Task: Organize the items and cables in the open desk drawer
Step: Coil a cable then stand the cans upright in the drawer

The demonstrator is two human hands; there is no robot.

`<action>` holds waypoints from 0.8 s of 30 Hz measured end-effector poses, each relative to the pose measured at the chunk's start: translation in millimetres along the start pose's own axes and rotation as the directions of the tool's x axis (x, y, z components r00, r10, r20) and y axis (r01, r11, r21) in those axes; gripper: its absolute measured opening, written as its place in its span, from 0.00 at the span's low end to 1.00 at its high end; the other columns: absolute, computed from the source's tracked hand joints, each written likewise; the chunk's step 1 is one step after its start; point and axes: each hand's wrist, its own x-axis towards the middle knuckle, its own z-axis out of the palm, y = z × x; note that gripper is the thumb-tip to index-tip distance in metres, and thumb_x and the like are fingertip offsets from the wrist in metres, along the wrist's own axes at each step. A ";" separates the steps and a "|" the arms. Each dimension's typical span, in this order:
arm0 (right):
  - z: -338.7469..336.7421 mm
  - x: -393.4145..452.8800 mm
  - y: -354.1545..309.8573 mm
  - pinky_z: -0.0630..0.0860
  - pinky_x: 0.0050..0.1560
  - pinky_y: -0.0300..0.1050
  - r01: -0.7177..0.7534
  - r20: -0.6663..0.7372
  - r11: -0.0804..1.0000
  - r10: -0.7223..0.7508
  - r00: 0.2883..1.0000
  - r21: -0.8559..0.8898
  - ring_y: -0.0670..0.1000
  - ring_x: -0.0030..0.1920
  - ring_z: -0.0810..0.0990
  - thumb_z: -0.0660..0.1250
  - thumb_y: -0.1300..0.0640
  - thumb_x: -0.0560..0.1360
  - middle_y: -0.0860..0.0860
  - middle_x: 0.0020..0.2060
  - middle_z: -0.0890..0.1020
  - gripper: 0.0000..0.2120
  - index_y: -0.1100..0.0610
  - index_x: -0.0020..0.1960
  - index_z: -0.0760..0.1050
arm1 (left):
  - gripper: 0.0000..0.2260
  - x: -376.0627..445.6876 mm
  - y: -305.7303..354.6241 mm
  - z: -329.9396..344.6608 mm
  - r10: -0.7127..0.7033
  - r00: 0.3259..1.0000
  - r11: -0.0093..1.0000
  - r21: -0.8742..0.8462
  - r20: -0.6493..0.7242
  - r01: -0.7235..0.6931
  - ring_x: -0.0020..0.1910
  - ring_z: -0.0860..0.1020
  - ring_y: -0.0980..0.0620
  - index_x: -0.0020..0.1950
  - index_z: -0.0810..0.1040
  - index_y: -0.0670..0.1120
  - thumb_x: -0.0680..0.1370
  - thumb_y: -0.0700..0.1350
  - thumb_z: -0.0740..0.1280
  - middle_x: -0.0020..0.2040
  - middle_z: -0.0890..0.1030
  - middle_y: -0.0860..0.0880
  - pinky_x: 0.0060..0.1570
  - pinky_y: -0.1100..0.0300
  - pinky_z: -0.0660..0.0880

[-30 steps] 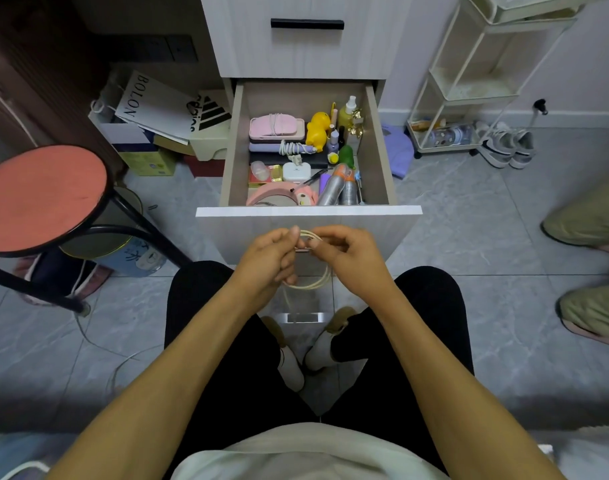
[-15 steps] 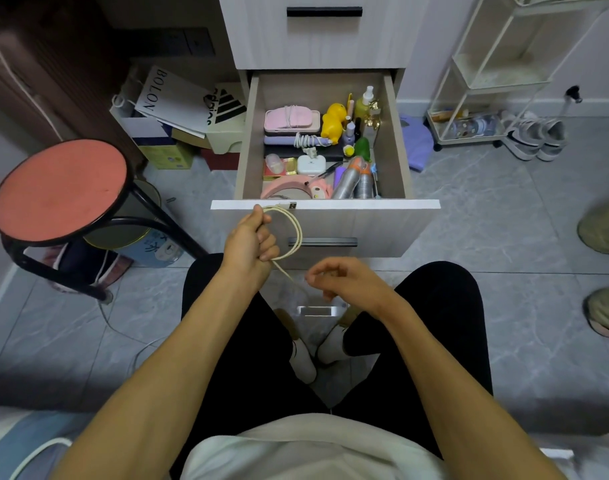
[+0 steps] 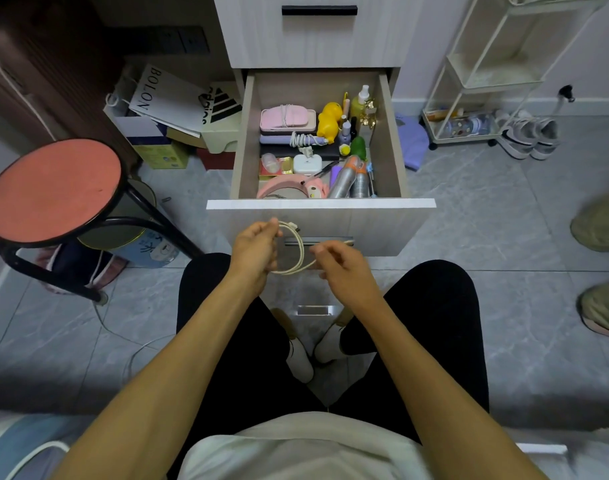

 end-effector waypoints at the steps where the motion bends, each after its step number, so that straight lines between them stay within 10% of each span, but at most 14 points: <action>1: 0.9 -0.7 -1.1 0.80 0.52 0.58 0.021 -0.103 0.999 -0.016 0.995 0.045 0.51 0.46 0.83 0.64 0.54 0.79 0.50 0.43 0.84 0.07 0.53 0.49 0.80 | 0.14 -1.1 -1.6 0.8 -0.014 0.999 1.000 -0.005 0.038 0.014 0.18 0.57 0.58 0.39 0.71 0.45 0.83 0.47 0.62 0.20 0.60 0.55 0.19 0.68 0.54; 9: 10.9 -2.8 -14.2 0.81 0.47 0.42 0.014 -0.360 0.854 0.203 0.911 0.519 0.50 0.44 0.85 0.58 0.70 0.79 0.54 0.57 0.80 0.31 0.55 0.77 0.50 | 0.14 -8.1 2.9 -7.6 -0.095 0.985 0.993 -0.058 0.146 0.104 0.18 0.54 0.57 0.34 0.69 0.44 0.80 0.43 0.61 0.20 0.58 0.53 0.19 0.67 0.52; 13: 7.8 -2.3 -11.9 0.80 0.41 0.40 0.013 -0.261 0.961 0.062 0.963 0.276 0.47 0.42 0.83 0.57 0.67 0.81 0.54 0.58 0.81 0.16 0.62 0.69 0.70 | 0.14 -11.2 3.8 -5.6 -0.115 0.974 0.993 0.028 0.197 0.112 0.18 0.53 0.56 0.33 0.67 0.44 0.78 0.42 0.62 0.21 0.56 0.53 0.19 0.68 0.51; 18: -2.1 -5.0 -5.9 0.72 0.53 0.33 0.378 -0.091 0.890 -0.411 0.907 -0.255 0.40 0.49 0.77 0.60 0.62 0.80 0.44 0.50 0.82 0.14 0.55 0.63 0.78 | 0.14 -14.7 5.9 -8.8 -0.170 0.892 0.982 0.143 0.418 0.120 0.20 0.54 0.57 0.36 0.70 0.44 0.81 0.45 0.62 0.24 0.58 0.52 0.18 0.68 0.52; 24: -3.6 -13.9 -12.6 0.70 0.46 0.30 0.462 0.080 0.859 -0.456 0.886 -0.222 0.39 0.44 0.78 0.60 0.64 0.81 0.41 0.43 0.81 0.14 0.57 0.63 0.78 | 0.14 -22.9 1.0 -1.4 -0.139 0.897 0.984 0.158 0.420 0.079 0.20 0.55 0.58 0.37 0.70 0.43 0.83 0.44 0.60 0.23 0.59 0.52 0.20 0.67 0.52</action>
